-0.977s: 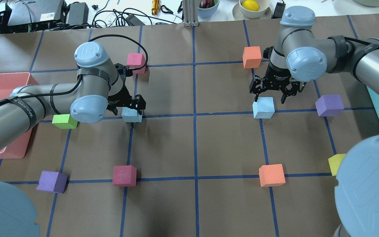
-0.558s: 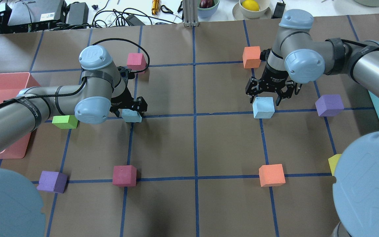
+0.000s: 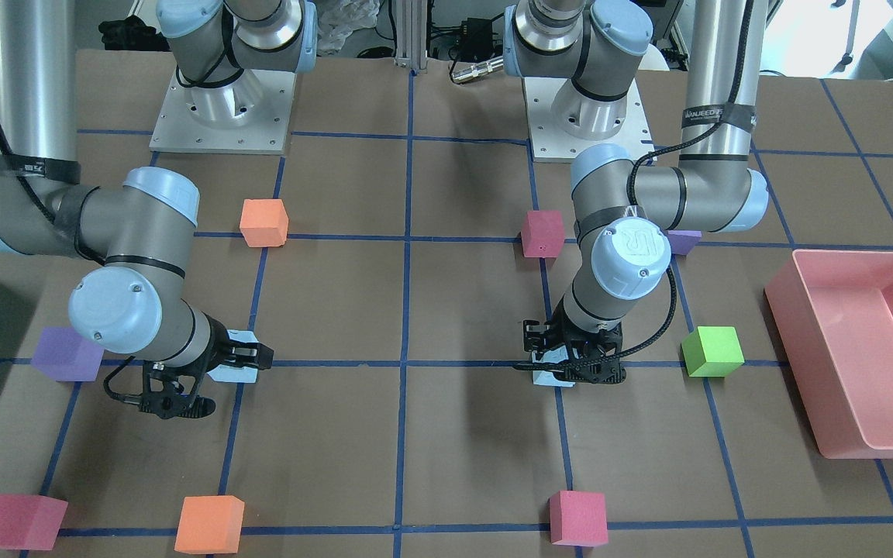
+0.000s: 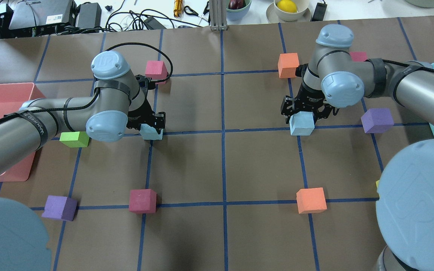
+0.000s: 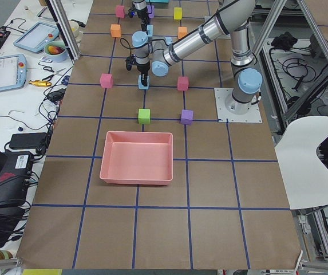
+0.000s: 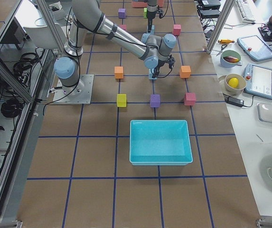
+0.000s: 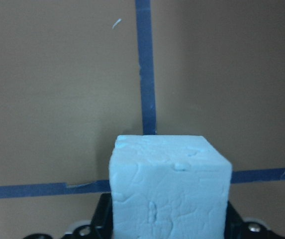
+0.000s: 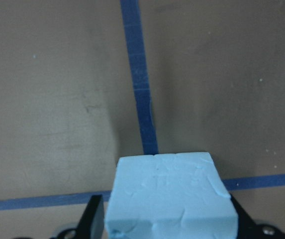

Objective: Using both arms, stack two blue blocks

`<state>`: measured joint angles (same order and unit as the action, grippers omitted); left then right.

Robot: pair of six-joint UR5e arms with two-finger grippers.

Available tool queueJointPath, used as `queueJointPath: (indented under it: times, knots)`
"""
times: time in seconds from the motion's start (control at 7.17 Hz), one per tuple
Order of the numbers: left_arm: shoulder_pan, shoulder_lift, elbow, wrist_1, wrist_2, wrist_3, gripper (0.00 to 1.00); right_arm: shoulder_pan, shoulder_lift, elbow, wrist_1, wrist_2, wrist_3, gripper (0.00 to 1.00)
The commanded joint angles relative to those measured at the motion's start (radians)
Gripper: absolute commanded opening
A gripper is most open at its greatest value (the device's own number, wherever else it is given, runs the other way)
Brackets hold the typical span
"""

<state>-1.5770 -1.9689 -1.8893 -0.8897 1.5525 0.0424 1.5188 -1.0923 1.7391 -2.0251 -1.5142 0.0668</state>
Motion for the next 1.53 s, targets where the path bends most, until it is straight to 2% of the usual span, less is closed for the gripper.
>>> queueJointPath:
  times: [0.0, 0.28, 0.42, 0.56, 0.98, 1.4]
  knots:
    - [0.002, 0.004, 0.004, 0.0, 0.0, -0.001, 0.0, 0.0, -0.006, 0.01, -0.018, -0.036, 0.001, 0.0]
    - [0.002, 0.004, 0.012, 0.0, -0.002, 0.002, 0.0, 0.006, -0.04, -0.044, -0.001, -0.021, 0.018, 0.0]
    - [0.003, 0.013, 0.027, -0.003, -0.002, 0.007, 0.0, 0.032, -0.037, -0.114, 0.056, -0.018, 0.063, 0.0]
    - [0.003, 0.012, 0.039, -0.011, -0.002, 0.007, 0.0, 0.091, -0.023, -0.186, 0.068, -0.008, 0.112, 0.0]
    - [0.006, 0.016, 0.039, -0.012, 0.0, 0.016, 0.0, 0.28, 0.125, -0.367, 0.06, 0.002, 0.336, 0.0]
    - [0.014, 0.019, 0.064, -0.018, 0.006, 0.017, 0.0, 0.354, 0.189, -0.38, 0.054, 0.002, 0.413, 0.0]
